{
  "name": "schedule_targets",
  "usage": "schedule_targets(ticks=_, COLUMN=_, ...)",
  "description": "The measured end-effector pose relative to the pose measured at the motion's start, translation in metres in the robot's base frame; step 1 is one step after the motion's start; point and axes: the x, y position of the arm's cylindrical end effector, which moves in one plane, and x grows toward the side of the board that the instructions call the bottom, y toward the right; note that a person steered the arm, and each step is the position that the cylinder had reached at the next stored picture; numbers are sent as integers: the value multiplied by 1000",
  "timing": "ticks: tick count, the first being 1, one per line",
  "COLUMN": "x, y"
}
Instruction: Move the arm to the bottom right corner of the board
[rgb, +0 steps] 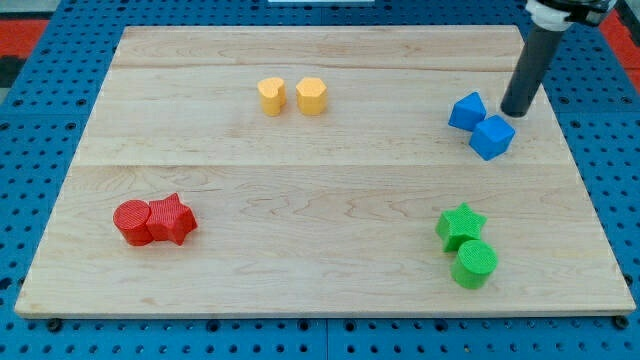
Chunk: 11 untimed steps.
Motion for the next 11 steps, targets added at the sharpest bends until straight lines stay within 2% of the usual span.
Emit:
schedule_targets(ticks=1, x=-2, y=3)
schedule_targets(ticks=3, x=18, y=-38)
schedule_targets(ticks=5, x=18, y=36)
schedule_targets(ticks=6, x=57, y=50)
schedule_targets(ticks=7, x=129, y=43)
schedule_targets(ticks=8, x=202, y=13)
schedule_targets(ticks=9, x=245, y=-6)
schedule_targets(ticks=11, x=256, y=-9)
